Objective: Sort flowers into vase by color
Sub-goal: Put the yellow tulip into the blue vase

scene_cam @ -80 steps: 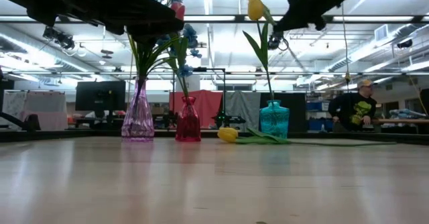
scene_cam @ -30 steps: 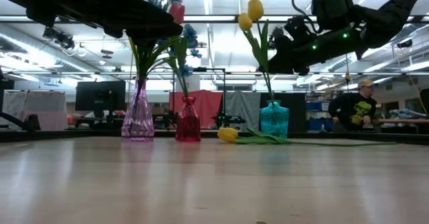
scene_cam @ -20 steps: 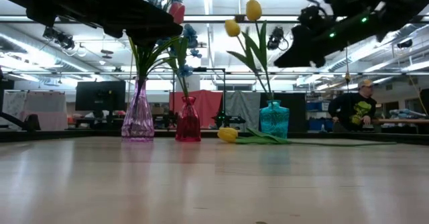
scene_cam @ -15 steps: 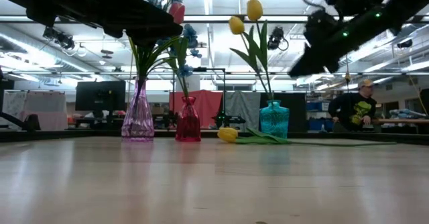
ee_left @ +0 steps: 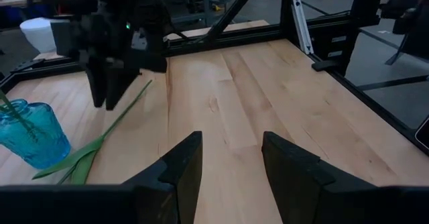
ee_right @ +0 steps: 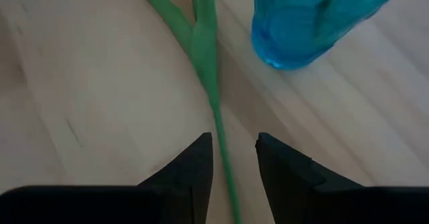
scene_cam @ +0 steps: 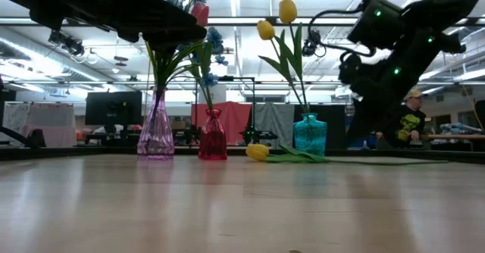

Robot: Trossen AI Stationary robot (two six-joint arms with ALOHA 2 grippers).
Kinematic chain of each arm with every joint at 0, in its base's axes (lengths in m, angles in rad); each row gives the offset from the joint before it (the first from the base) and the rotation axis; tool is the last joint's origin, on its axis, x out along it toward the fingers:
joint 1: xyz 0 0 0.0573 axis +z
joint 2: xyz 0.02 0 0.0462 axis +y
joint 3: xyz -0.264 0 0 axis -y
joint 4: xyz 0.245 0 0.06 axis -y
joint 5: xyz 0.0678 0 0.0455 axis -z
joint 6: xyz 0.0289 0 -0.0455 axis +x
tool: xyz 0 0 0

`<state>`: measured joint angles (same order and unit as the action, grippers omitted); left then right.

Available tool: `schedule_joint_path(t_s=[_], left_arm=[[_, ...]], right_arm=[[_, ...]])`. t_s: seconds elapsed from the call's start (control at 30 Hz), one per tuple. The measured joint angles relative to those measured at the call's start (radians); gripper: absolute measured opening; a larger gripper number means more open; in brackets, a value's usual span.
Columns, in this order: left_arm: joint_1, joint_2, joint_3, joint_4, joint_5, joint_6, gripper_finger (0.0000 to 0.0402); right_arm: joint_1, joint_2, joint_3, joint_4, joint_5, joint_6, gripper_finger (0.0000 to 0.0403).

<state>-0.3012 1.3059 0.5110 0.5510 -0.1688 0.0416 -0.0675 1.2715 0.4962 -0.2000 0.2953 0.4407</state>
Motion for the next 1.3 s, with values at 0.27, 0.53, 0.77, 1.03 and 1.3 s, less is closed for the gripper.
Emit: schedule_joint_path(t_s=[0.27,0.53,0.77,1.03,1.3], left_arm=[[0.0,0.0,0.0,-0.003,0.0,0.011,0.0163],[0.0,0.0,0.0,-0.007,0.0,0.007,0.0163],[0.0,0.0,0.0,-0.031,0.0,0.003,0.0163],[0.0,0.0,0.0,-0.03,0.0,-0.001,0.0163],[0.0,0.0,0.001,-0.048,0.0,-0.012,0.0163]], right_arm=[[0.009,0.156,0.039,0.064,-0.001,0.005,0.0129],[0.007,0.282,0.072,0.173,0.079,-0.072,0.0129],[-0.014,0.359,0.077,0.224,0.051,-0.052,0.0094],[-0.005,0.348,0.076,0.207,0.055,-0.034,0.0014],[0.001,0.172,0.068,0.0,-0.062,0.005,0.0004]])
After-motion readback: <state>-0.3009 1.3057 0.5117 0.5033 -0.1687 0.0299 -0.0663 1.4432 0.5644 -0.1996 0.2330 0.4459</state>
